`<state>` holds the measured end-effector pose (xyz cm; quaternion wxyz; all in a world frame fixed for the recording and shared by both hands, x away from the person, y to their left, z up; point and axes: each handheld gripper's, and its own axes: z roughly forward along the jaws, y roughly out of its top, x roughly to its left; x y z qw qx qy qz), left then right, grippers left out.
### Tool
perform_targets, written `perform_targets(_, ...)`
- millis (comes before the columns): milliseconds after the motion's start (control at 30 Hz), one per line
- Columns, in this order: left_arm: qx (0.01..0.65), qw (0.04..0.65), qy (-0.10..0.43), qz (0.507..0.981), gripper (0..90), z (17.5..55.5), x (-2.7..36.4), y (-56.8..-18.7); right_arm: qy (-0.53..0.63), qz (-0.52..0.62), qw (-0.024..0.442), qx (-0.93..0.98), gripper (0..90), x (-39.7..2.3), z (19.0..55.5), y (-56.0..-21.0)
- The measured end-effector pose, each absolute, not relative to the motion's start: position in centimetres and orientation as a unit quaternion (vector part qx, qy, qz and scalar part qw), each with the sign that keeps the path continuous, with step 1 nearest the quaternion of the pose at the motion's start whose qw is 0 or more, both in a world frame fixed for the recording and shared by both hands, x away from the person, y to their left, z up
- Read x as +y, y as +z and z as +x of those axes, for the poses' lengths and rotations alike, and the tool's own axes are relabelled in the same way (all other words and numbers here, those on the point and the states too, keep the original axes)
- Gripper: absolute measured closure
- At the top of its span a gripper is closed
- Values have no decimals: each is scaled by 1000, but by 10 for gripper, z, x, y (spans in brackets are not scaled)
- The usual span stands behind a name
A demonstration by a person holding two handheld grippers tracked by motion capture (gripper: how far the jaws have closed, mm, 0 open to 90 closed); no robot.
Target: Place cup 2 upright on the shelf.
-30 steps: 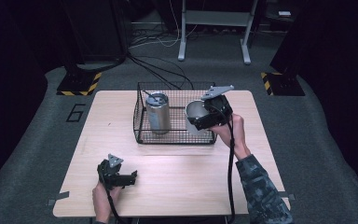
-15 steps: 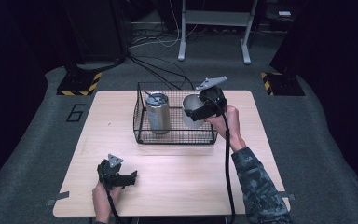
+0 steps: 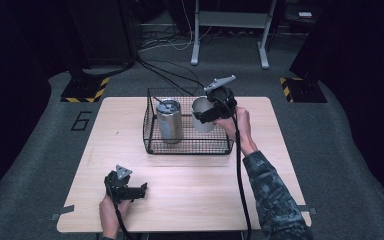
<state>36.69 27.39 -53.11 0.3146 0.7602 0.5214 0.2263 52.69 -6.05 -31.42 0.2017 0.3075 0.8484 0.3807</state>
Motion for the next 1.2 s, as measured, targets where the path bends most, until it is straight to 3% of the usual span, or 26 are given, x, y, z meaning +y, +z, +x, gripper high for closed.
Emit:
perform_targets(667, 521, 315, 227, 760, 3, 367, 274, -531, 336, 373, 163, 849, 50, -45, 575, -357)
perform_targets(1200, 522, 318, 229, 757, 3, 367, 273, -532, 280, 397, 151, 861, 50, -31, 589, -390)
